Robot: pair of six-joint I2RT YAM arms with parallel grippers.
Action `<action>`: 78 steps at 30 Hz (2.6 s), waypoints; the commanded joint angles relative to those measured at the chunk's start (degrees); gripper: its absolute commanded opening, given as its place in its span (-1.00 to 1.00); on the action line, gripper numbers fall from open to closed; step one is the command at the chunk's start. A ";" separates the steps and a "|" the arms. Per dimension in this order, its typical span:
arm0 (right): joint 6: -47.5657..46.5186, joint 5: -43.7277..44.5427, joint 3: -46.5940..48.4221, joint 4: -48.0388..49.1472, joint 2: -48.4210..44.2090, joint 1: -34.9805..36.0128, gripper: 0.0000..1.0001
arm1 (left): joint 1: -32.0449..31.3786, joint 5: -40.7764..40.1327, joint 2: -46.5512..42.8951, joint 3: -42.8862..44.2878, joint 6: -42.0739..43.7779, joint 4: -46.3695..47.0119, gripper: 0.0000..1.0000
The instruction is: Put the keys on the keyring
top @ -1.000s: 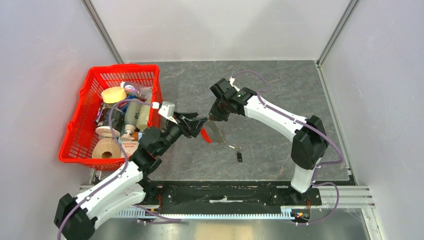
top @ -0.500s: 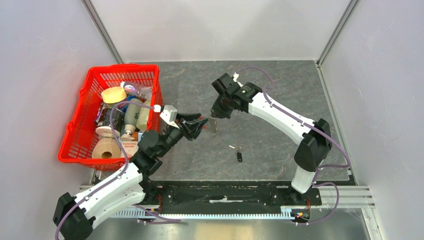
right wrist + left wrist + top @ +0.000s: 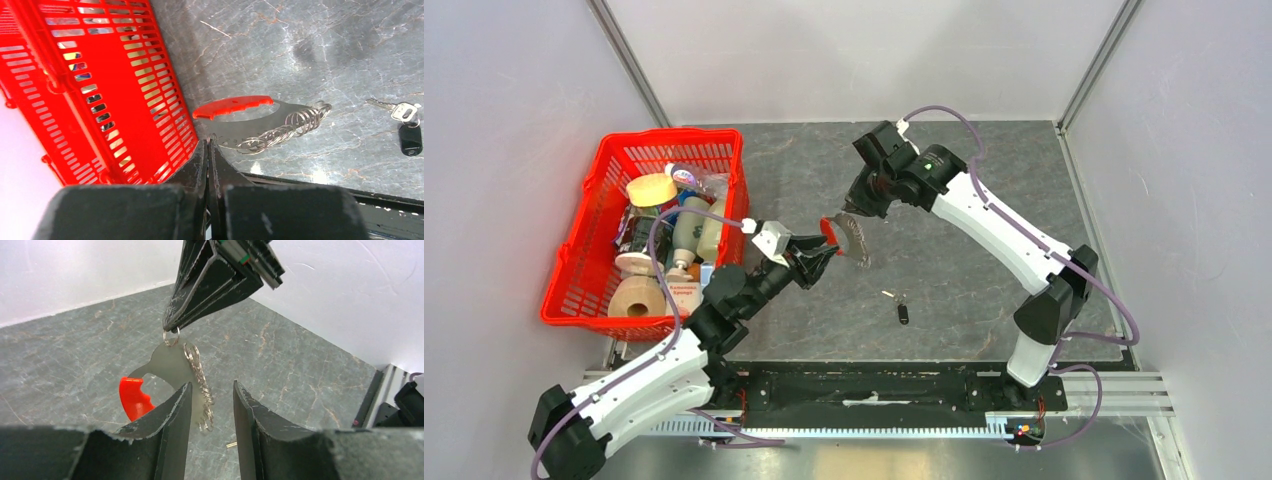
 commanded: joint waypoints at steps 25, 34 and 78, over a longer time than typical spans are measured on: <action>-1.72 -0.85 9.54 -3.31 -1.90 0.26 -1.00 | -10.68 -15.36 10.32 3.86 29.64 24.68 -0.16; -1.65 -1.10 9.74 -2.74 -2.00 0.97 -1.00 | -11.91 -14.65 14.57 6.51 32.70 27.09 -0.17; -2.00 -1.27 11.33 -2.62 -3.83 2.07 -1.00 | -16.26 -27.24 20.51 3.33 48.55 37.92 -0.34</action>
